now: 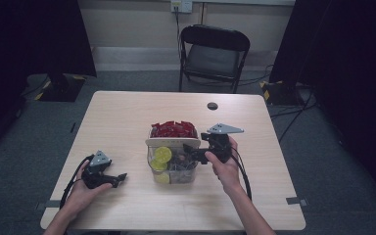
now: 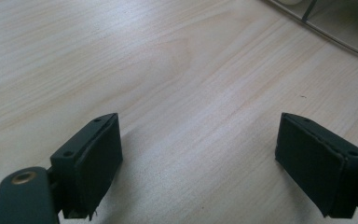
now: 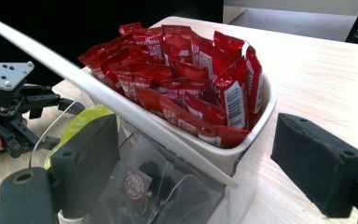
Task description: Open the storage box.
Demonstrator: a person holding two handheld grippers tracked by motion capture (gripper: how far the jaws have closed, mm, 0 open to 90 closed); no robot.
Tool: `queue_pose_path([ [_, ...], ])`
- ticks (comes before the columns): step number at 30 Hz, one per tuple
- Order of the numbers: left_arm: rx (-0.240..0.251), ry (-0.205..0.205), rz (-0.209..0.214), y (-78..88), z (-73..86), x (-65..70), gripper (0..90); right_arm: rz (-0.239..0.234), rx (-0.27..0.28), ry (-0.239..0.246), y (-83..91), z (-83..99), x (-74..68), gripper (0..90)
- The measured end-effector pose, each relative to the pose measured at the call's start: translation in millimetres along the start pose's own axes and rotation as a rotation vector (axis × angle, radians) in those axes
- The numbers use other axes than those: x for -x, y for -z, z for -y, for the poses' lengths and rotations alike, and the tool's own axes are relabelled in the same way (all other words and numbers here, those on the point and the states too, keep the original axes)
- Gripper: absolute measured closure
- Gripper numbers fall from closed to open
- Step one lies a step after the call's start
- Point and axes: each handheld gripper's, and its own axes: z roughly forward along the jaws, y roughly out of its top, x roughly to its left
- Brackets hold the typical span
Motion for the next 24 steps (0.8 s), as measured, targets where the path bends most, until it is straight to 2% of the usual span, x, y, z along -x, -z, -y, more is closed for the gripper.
queue_pose_path([
  [18,0.000,-0.001,0.000,0.0,0.0,-0.1,14.1,-0.004,0.025,0.003,-5.2,-9.8,1.9,14.4],
  [24,0.000,0.000,0.000,0.0,0.0,0.0,14.1,0.009,0.023,0.003,-3.8,-10.7,4.2,14.4],
])
